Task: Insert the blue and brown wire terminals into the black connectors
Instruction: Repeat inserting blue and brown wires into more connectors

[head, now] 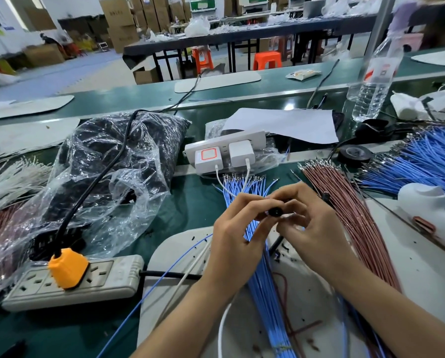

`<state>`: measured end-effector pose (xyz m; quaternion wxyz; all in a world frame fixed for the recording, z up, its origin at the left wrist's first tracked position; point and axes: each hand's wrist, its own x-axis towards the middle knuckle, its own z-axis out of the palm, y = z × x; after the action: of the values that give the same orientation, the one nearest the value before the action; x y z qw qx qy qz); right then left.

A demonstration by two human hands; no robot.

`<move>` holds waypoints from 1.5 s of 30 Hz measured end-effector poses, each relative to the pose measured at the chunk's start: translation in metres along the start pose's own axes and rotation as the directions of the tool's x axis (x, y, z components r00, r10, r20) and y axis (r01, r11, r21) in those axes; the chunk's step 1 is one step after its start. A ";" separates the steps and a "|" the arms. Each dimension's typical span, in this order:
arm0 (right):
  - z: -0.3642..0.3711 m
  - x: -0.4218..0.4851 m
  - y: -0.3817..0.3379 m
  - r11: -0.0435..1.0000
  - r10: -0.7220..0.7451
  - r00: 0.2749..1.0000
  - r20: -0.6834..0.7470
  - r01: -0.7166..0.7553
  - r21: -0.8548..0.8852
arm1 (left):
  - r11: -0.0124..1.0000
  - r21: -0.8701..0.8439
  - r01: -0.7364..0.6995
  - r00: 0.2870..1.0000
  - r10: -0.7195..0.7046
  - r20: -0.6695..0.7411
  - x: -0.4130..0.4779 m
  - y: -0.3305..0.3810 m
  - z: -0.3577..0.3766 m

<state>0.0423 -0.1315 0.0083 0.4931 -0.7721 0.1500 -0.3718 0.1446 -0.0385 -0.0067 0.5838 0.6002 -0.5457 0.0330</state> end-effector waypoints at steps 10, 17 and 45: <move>0.002 -0.001 -0.004 0.969 -0.237 0.968 -0.077 0.231 -0.083 | 0.995 -0.027 0.099 0.994 -0.100 -0.052 0.001 0.000 -0.001; -0.001 0.001 -0.004 0.936 -0.332 0.936 -0.120 0.311 -0.167 | 0.999 -0.007 0.037 0.999 -0.037 -0.037 0.000 -0.007 0.001; 0.002 -0.004 -0.003 0.913 -0.391 0.914 -0.112 0.370 -0.170 | 0.981 -0.144 0.129 0.991 -0.132 -0.010 -0.001 -0.006 0.003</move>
<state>0.0410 -0.1266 0.0089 0.3414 -0.7915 0.0583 -0.5035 0.1464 -0.0414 -0.0126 0.6317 0.5909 -0.5003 -0.0386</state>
